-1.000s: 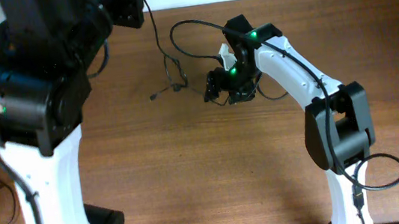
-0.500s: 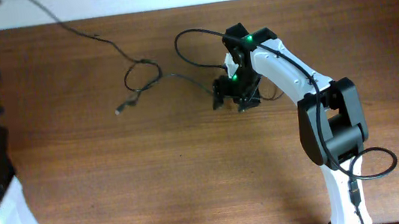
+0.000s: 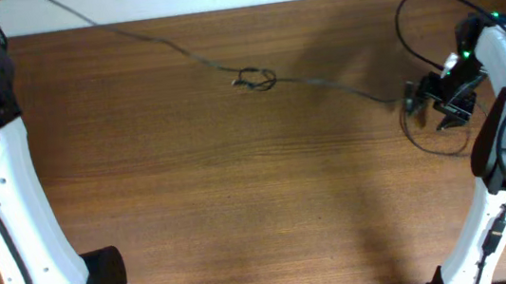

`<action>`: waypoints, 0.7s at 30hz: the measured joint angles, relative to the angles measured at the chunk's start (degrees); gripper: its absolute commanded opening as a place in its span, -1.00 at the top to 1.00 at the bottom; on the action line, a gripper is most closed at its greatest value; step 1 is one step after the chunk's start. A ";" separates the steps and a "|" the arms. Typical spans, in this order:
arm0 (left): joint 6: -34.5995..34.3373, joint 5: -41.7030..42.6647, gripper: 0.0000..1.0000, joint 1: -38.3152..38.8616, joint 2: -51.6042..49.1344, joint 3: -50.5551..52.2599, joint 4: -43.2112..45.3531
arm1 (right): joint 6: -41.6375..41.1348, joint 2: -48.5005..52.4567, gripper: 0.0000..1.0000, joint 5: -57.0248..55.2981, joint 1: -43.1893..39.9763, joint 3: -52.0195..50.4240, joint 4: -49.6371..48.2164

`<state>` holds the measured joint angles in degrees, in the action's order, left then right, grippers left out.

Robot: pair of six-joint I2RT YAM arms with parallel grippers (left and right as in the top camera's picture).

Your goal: Untangle cables

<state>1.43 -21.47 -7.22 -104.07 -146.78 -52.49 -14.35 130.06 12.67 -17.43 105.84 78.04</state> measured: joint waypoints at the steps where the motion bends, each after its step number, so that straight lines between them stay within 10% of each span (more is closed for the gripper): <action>1: 0.00 0.00 1.00 -0.44 -0.31 1.36 -0.13 | 0.04 0.00 -0.34 0.00 -0.48 0.00 0.00; 8: -1.95 20.11 1.00 -0.46 -0.55 10.56 -11.13 | 6.88 -0.02 -0.37 5.66 -1.90 0.00 0.85; 13: -3.76 39.85 1.00 1.62 -0.63 22.23 -16.11 | 13.29 -6.99 -0.79 8.90 8.52 3.63 3.32; 21: -4.31 40.22 1.00 3.58 -0.85 29.53 -12.92 | 3.74 -15.02 -0.58 8.74 26.47 9.68 4.20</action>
<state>-2.87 18.74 -3.64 -104.92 -117.25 -65.41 -10.61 115.04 21.41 9.04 115.52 82.24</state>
